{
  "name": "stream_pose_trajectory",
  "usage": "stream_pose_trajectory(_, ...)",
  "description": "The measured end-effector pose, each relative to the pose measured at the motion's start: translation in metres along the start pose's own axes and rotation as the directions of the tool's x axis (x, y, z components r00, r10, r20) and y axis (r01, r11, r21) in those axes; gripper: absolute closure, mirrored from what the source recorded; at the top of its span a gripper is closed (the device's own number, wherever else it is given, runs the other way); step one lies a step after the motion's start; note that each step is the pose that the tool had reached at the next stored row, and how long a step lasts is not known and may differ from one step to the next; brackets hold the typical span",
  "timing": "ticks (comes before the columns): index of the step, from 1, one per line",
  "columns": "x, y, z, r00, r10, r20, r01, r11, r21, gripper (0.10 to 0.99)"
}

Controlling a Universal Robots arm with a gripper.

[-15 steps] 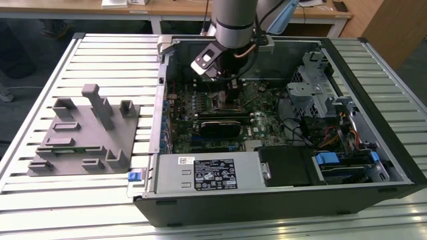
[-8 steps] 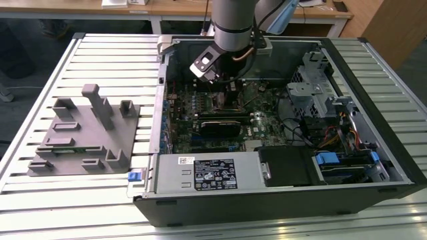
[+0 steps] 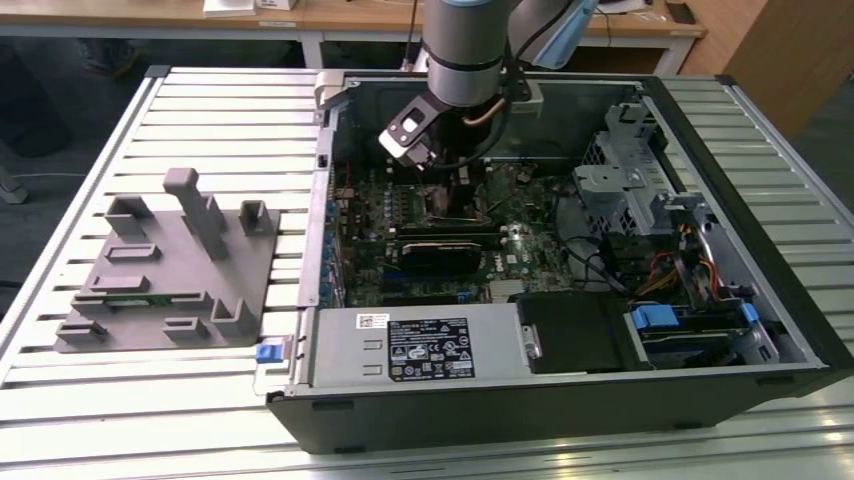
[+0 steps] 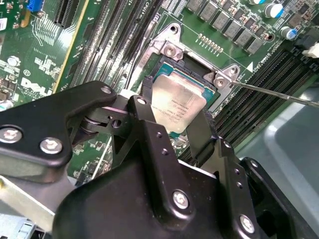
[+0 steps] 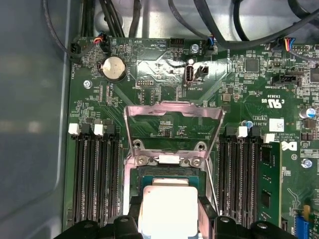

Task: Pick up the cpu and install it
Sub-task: 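Place the cpu into insertion slot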

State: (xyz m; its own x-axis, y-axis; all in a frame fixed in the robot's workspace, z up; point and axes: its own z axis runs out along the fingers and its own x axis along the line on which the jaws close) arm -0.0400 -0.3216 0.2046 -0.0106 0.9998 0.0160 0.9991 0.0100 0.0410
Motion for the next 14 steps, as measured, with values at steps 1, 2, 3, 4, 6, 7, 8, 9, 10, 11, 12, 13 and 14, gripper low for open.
stream_pose_trajectory(1,0.0002,-0.0001,0.0007,1.0000,0.000,0.0000,0.000,1.0000,0.000,0.561)
stream_pose_trajectory(2,0.0005,-0.0001,0.0014,1.0000,0.000,0.0000,0.000,1.0000,0.000,0.561)
stream_pose_trajectory(3,0.0008,-0.0001,0.0023,1.0000,0.000,0.0001,0.000,1.0000,0.000,0.561)
stream_pose_trajectory(4,0.0009,-0.0001,0.0031,1.0000,0.000,0.0000,0.000,1.0000,0.000,0.561)
stream_pose_trajectory(6,0.0014,-0.0002,0.0044,1.0000,0.000,0.0000,0.000,1.0000,0.000,0.561)
stream_pose_trajectory(7,0.0015,-0.0002,0.0050,1.0000,0.000,0.0000,0.000,1.0000,0.000,0.561)
stream_pose_trajectory(8,0.0017,-0.0002,0.0055,1.0000,0.000,0.0000,0.000,1.0000,0.000,0.561)
stream_pose_trajectory(9,0.0019,-0.0002,0.0059,1.0000,0.000,0.0000,0.000,1.0000,0.000,0.561)
stream_pose_trajectory(10,0.0021,-0.0002,0.0063,1.0000,0.000,0.0001,0.000,1.0000,0.000,0.561)
stream_pose_trajectory(11,0.0022,-0.0002,0.0066,1.0000,0.000,0.0000,0.000,1.0000,0.000,0.561)
stream_pose_trajectory(12,0.0024,-0.0002,0.0069,1.0000,0.000,0.0000,0.000,1.0000,0.000,0.561)
stream_pose_trajectory(13,0.0024,-0.0001,0.0071,1.0000,0.000,0.0001,0.000,1.0000,0.000,0.561)
stream_pose_trajectory(14,0.0025,0.0000,0.0073,1.0000,0.000,0.0002,0.000,1.0000,0.000,0.561)
